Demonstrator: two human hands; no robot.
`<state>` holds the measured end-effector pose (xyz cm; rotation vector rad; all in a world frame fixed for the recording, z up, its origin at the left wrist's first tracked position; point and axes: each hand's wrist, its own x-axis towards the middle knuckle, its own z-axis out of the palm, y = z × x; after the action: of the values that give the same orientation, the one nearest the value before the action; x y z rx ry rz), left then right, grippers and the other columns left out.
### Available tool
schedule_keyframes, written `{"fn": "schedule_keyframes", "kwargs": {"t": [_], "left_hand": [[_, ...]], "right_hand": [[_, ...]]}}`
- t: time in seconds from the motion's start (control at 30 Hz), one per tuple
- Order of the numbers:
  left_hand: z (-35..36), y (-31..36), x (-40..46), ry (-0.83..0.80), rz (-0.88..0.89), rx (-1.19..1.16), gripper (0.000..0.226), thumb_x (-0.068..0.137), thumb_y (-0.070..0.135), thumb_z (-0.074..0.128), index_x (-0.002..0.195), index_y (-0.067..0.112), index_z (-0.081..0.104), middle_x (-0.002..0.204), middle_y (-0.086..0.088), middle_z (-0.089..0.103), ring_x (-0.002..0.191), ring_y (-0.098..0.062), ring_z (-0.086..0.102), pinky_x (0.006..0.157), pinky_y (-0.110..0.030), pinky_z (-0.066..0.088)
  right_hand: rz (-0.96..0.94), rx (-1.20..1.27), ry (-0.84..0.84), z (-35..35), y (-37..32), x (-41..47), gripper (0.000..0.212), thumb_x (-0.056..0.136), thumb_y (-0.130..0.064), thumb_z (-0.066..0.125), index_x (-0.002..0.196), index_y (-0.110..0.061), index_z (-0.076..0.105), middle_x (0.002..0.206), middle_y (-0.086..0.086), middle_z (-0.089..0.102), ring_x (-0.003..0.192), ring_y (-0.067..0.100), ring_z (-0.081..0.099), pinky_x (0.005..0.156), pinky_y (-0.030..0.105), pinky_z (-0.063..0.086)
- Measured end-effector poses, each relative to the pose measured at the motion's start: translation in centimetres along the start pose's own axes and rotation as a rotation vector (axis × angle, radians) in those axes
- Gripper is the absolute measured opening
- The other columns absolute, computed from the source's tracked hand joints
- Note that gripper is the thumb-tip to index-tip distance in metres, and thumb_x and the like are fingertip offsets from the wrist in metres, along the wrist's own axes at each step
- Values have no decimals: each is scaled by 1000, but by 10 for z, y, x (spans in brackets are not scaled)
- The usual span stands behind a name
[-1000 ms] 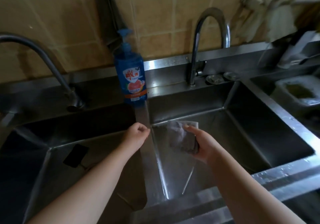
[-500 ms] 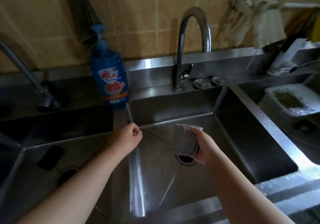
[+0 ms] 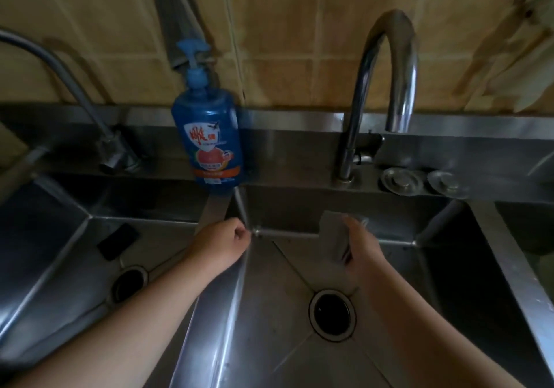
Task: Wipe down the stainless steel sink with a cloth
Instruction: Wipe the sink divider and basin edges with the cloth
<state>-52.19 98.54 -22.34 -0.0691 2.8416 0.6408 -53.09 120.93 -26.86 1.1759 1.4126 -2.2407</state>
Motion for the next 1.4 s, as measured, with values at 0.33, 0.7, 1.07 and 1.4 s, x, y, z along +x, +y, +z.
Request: {"fn": "schedule_keyframes", "kwargs": {"t": [0.33,0.7,1.07,1.4], "left_hand": [[-25,7,44,-37,48,-22,17,91,34,46,90,23,59,88,3,61,81,-12,57,69,-29,45],[8,24,107,-96,120,-13,32,90,32,49,119,18,54,117,-2,57,102,-17,55,84,-31,46],[63,0,150,47,226,279,69,83,33,54,141,12,23,149,-11,20,132,-31,27,106,-43,24],[75,-16,149,80,177,218,85,82,43,52,145,11,4,151,-8,9,138,-30,12,111,-41,17]], "right_hand": [[-42,-58,102,34,-48,22,28,93,-22,53,111,-1,59,102,15,62,92,33,62,89,47,48],[-538,-416,296,93,-56,57,38,101,-23,30,132,-7,48,135,19,50,125,34,45,98,31,34],[-977,-945,289,139,-1,120,37,97,-18,36,124,1,54,126,22,55,121,32,47,107,39,30],[-905,-1495,423,106,16,130,51,99,-41,22,148,-26,18,158,13,5,146,27,-2,115,35,-9]]}}
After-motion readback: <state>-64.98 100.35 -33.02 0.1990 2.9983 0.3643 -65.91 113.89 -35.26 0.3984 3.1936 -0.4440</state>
